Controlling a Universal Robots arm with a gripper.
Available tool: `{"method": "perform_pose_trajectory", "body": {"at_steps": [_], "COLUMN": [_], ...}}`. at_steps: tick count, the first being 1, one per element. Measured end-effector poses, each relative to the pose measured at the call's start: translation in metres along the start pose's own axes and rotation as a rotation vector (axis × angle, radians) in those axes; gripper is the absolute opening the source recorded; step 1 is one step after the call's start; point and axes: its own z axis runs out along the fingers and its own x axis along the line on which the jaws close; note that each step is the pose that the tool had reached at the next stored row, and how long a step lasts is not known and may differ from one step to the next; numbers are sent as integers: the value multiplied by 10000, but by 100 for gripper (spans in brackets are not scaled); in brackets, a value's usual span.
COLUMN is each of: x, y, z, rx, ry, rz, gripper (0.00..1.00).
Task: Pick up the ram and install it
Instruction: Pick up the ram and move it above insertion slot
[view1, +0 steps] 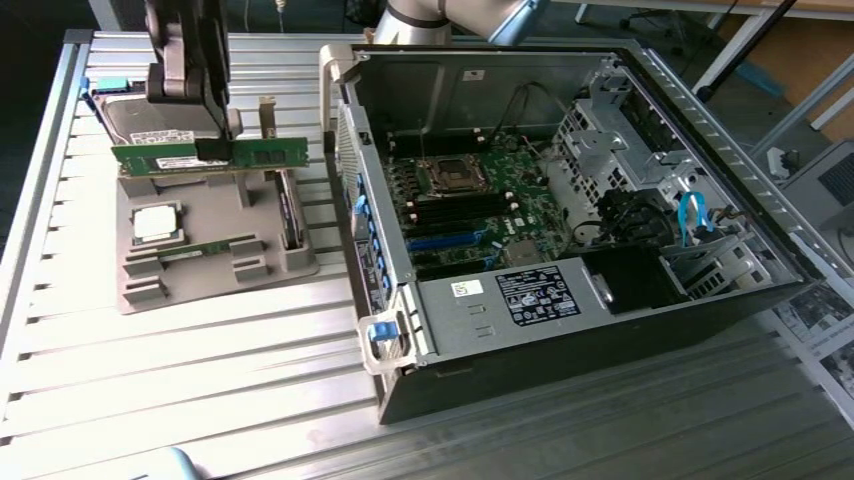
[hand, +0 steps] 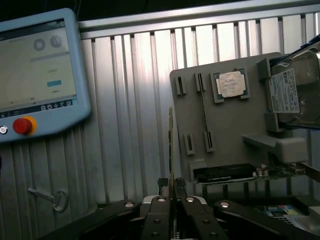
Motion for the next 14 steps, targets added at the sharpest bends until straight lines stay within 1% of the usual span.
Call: {"method": "perform_pose_trajectory", "body": {"at_steps": [14], "x": [-9], "y": [-115], "z": [-2], "rx": [0], "ry": [13], "rz": [0], "gripper": [14]}}
